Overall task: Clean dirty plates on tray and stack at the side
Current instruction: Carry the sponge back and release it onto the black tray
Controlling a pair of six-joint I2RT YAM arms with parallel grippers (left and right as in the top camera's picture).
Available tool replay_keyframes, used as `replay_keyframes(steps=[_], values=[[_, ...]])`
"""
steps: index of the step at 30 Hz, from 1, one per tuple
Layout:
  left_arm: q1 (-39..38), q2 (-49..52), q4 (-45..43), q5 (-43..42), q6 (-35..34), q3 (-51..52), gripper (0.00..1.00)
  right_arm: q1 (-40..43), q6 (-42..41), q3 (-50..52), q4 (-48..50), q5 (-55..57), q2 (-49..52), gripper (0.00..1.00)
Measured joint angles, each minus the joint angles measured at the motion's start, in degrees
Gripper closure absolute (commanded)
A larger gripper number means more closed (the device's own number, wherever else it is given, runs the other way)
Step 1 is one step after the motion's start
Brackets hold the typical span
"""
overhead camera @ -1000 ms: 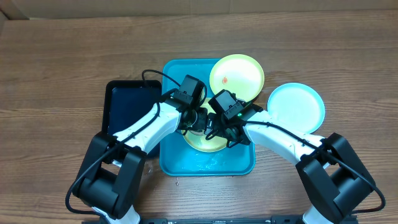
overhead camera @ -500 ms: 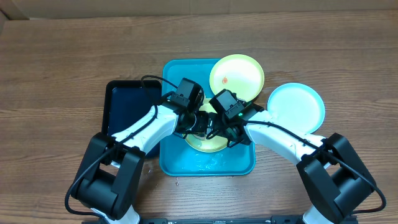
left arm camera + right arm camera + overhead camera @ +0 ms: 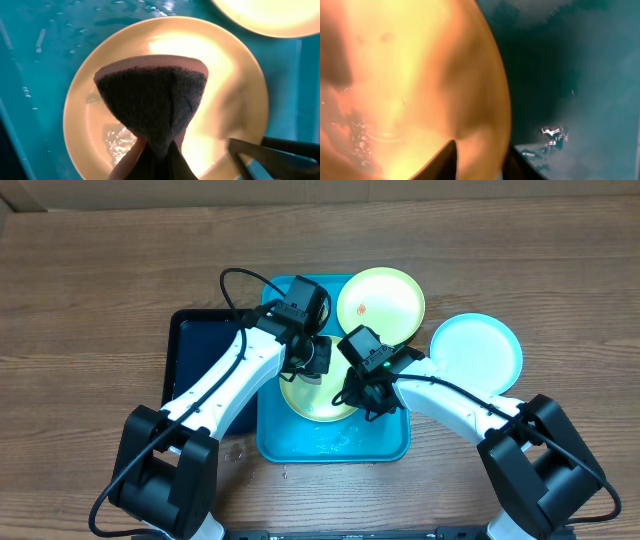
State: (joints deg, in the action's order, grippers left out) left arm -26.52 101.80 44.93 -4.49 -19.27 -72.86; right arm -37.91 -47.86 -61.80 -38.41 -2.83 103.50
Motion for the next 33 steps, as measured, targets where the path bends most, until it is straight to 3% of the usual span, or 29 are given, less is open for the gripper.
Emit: replay_keyframes(steps=[6,12,21,28,33], values=[[0.00,2.19,-5.11,2.19,-0.13,3.87,0.96,0.00,-0.11,0.00,0.20,-0.13,0.00,0.82],[0.00,6.01,-6.49,2.43,-0.66,6.16,0.96,0.00,-0.17,0.00,-0.13,-0.13,0.00,0.89],[1.88,5.73,-5.99,-7.54,-0.68,5.57,0.96,0.00,-0.13,0.00,-0.15,0.07,0.00,0.87],[6.97,-4.04,-4.17,-11.47,-0.70,2.23,0.96,0.00,-0.09,0.00,0.13,0.02,0.00,0.85],[15.15,-14.08,3.45,-2.82,-2.05,-0.48,0.96,0.00,-0.09,0.00,0.24,0.02,0.00,0.91]])
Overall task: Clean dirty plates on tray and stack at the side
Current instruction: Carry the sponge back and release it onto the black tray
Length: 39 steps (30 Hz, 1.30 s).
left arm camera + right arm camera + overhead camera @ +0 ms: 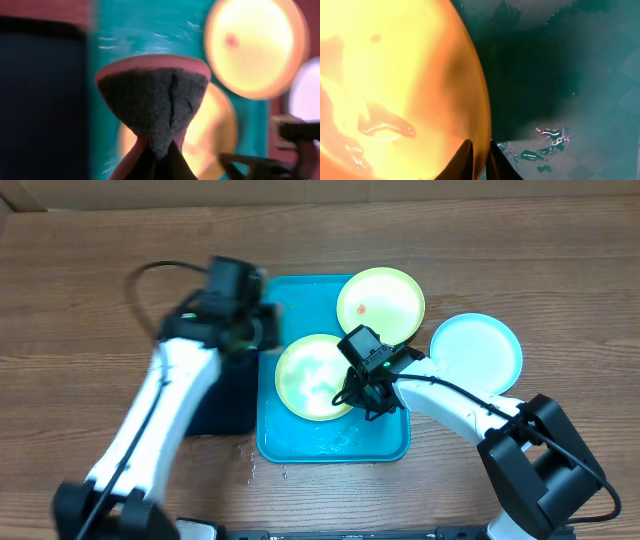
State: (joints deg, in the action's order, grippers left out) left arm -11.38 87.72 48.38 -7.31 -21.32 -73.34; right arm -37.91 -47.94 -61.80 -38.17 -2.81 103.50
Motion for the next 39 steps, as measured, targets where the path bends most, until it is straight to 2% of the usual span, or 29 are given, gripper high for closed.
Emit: replay_keyframes(steps=[5,11,14,16,17,19,21,23,32,36,39], values=[[6.01,-0.46,9.11,11.37,-2.38,0.81,0.96,0.00,0.00,0.00,0.90,0.00,0.00,0.96],[8.90,0.09,8.41,15.74,-3.89,7.48,0.96,-0.02,-0.02,0.00,1.33,-0.20,0.00,0.96],[8.85,0.15,6.38,15.37,-4.24,11.50,0.96,0.00,-0.17,0.00,1.38,-0.20,0.00,0.82],[8.85,0.20,4.87,14.78,-4.28,13.84,0.96,0.00,0.04,0.00,1.44,-0.20,0.00,0.80],[8.85,0.20,4.22,14.34,-4.28,14.80,0.91,0.00,0.02,0.00,1.46,-0.22,0.00,0.81],[8.85,0.31,3.41,12.68,-3.50,15.91,0.65,-0.02,0.02,0.00,1.44,-0.22,0.00,0.95],[8.85,0.33,2.47,10.16,-2.43,16.02,0.48,-0.02,0.17,0.00,1.38,-0.17,0.00,0.96],[8.85,0.31,2.95,7.65,-1.42,15.67,0.36,0.00,0.48,-0.02,1.07,-0.17,0.00,0.96],[8.85,-1.66,12.28,2.99,0.92,5.46,0.33,2.05,4.98,-9.16,-10.29,0.28,-3.76,0.96],[8.85,-7.26,14.10,2.71,0.96,1.29,0.33,3.52,5.66,-15.69,-12.96,0.70,-6.25,0.96],[8.85,-13.53,14.23,2.62,0.92,-0.87,0.33,3.30,5.81,-18.71,-10.75,0.92,-6.84,0.96]])
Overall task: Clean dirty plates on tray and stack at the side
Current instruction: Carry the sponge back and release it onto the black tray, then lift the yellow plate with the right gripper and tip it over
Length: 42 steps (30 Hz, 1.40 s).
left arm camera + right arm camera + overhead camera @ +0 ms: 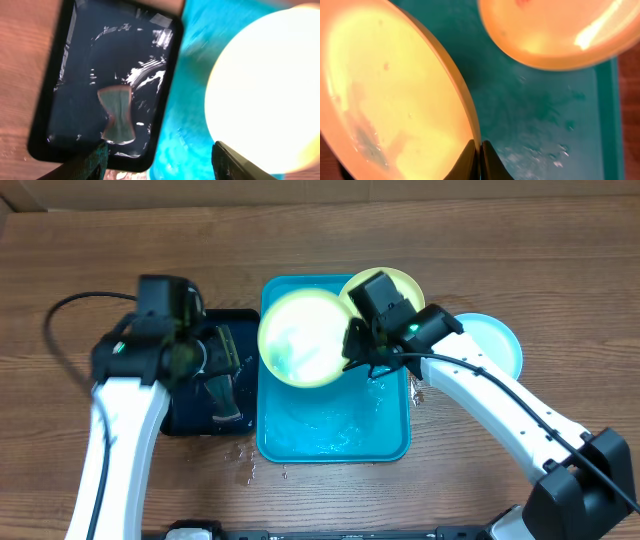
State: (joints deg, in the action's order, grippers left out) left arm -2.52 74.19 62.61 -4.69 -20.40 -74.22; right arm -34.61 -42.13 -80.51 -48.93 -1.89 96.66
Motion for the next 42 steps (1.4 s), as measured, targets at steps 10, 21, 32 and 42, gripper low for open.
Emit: replay_keyframes(steps=[10,21,32,42], values=[[0.00,-14.60,3.50,11.17,-0.46,-1.29,0.25,-10.29,0.35,-0.72,17.42,9.22,4.48,0.96],[0.00,-13.00,10.05,15.47,-0.87,-0.35,0.23,-21.51,26.23,-0.33,51.28,41.05,12.79,0.96],[0.00,-8.85,10.21,15.69,-1.97,1.25,0.22,-24.65,68.70,-1.11,79.41,56.37,12.02,0.96],[0.00,-7.08,10.23,15.63,-1.97,1.44,0.22,-25.44,74.95,-1.11,87.32,56.74,12.02,0.96]])
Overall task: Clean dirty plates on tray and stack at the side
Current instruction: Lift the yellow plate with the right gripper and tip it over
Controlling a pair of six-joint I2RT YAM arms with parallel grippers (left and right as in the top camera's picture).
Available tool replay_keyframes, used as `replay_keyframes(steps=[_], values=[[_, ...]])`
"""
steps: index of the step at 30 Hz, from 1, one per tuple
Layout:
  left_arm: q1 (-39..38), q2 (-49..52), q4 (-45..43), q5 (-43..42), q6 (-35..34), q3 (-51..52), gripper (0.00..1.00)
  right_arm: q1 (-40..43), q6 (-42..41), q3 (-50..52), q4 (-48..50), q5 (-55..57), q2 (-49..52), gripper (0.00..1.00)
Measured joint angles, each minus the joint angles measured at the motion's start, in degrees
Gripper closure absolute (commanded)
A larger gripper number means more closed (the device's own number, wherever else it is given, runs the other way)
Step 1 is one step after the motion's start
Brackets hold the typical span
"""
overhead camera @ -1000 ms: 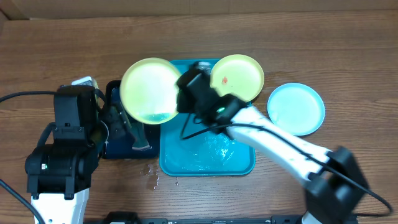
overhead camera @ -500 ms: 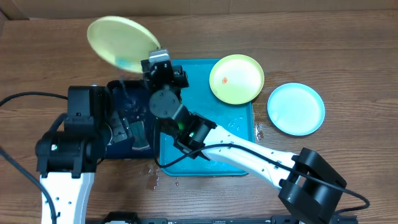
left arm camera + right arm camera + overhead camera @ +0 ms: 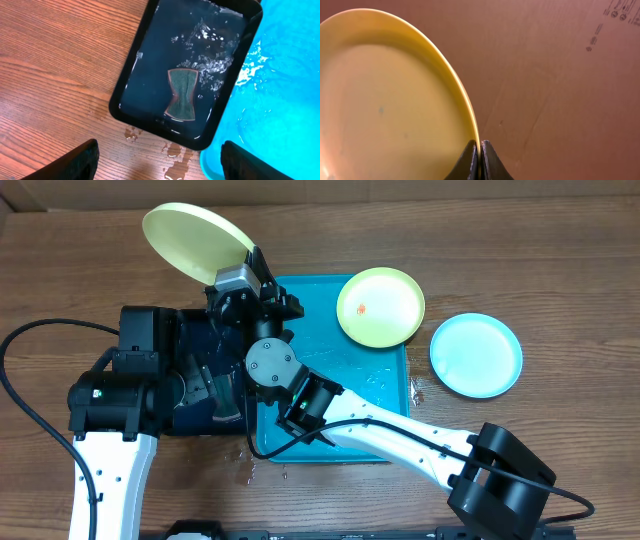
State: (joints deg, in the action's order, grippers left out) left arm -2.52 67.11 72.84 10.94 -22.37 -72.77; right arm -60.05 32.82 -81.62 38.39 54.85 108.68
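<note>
My right gripper (image 3: 479, 161) is shut on the rim of a clean-looking yellow plate (image 3: 385, 100). It holds the plate (image 3: 195, 242) tilted in the air over the table's back left, past the black tray. A second yellow plate (image 3: 380, 306) with a red spot rests on the blue tray's (image 3: 370, 395) back right corner. My left gripper (image 3: 160, 170) is open above the black tray (image 3: 135, 85), where the sponge (image 3: 181, 94) lies in water. Its fingers (image 3: 82, 157) hold nothing.
A light blue plate (image 3: 476, 355) lies on the table right of the blue tray. My right arm (image 3: 380, 435) stretches across the blue tray from the front right. Water drops (image 3: 172, 150) lie on the wood by the black tray's front edge.
My right gripper has moved the yellow plate from over the blue tray's back left to high over the table's back left corner. The left gripper stays open over the black tray.
At first my left gripper pressed the sponge on the yellow plate in the blue tray, the right fingers at its rim. Then the sponge was over the black tray. Later it lay there released, the plate lifted. Now the plate hangs at the back left.
</note>
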Motion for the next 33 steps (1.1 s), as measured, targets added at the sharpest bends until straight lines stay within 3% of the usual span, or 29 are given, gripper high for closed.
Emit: replay_keyframes(steps=[24,28,33], values=[[0.00,0.09,-0.20,-1.20,0.00,0.00,0.21,0.00,0.37,0.00,-0.42,0.04,0.00,0.96],[0.00,0.09,-0.20,-1.27,0.00,0.02,0.20,0.02,-1.49,0.02,-5.99,0.26,0.00,0.96],[0.00,0.09,-0.20,-1.31,0.00,0.07,0.21,0.42,-15.04,-0.11,-22.08,1.38,0.00,0.96]])
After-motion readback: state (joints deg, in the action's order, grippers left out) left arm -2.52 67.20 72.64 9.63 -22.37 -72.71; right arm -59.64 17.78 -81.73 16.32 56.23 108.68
